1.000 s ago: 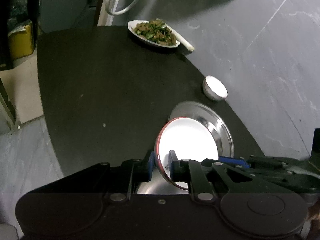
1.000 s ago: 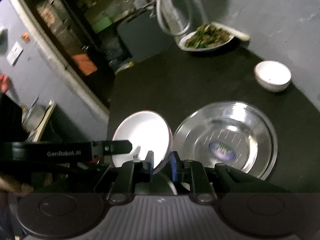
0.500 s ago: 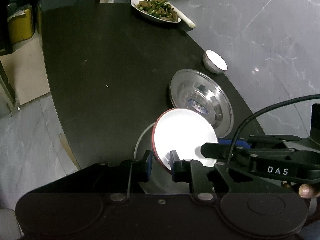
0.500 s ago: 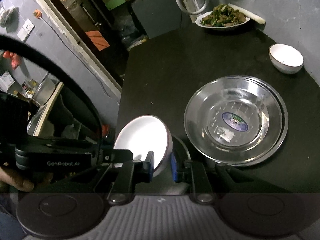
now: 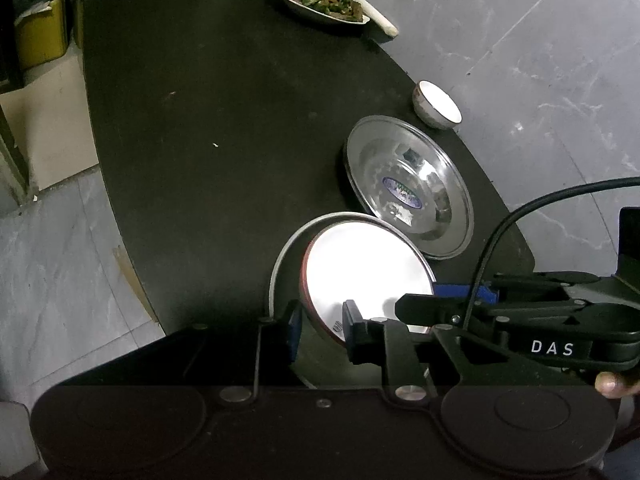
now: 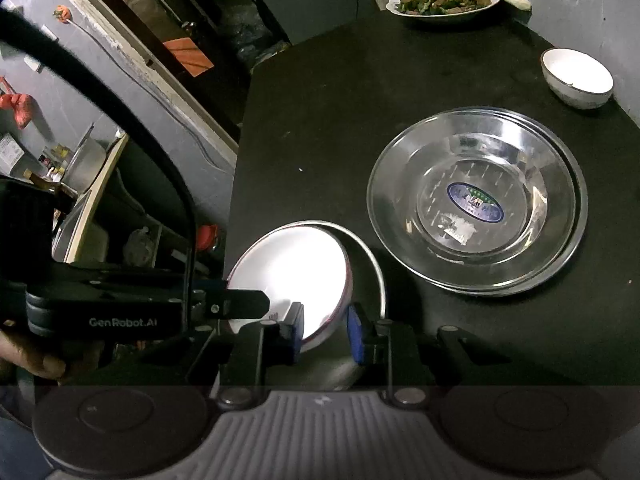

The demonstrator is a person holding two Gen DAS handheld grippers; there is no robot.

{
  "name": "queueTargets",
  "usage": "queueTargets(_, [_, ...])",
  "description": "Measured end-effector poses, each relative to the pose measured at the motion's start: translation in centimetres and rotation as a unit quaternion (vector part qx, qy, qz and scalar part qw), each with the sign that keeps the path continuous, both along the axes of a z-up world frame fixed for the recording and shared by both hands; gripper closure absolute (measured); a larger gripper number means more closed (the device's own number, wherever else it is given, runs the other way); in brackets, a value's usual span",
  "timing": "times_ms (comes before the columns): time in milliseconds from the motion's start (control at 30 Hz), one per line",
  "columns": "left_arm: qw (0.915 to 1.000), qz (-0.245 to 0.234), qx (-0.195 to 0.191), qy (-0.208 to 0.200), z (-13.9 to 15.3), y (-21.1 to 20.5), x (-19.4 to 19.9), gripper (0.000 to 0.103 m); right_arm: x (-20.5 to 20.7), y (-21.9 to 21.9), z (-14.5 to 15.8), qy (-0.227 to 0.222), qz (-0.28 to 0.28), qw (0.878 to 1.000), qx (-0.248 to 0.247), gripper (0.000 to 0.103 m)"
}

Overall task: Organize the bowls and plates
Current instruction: 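Carry the white bowl over the steel mixing bowl and lower it inside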

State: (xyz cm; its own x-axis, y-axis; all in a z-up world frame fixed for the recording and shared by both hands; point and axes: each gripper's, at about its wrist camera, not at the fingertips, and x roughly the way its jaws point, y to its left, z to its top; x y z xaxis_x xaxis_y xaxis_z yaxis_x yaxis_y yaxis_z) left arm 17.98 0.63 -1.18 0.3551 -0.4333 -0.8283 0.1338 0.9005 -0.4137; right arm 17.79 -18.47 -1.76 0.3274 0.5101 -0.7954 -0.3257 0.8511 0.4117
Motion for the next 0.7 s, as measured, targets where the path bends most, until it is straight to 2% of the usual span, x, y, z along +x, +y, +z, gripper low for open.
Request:
queueTargets(133, [1.0, -0.003, 0.0, 0.004, -0.16, -0.12, 0.09, 0.077, 0.06, 0.16, -0.18, 0.007, -0.002, 1.0, 0.0, 0.075])
queueTargets(567, [1.0, -0.005, -0.001, 0.007, -0.47, -0.26, 0.33, 0.076, 0.32, 0.43, -0.65, 0.021, -0.006, 1.0, 0.0, 0.075])
queueTargets(700, [0.9999, -0.007, -0.005, 0.008, -0.56, -0.27, 0.42, 0.071, 0.33, 0.44, -0.63, 0.021, -0.006, 1.0, -0.001, 0.074])
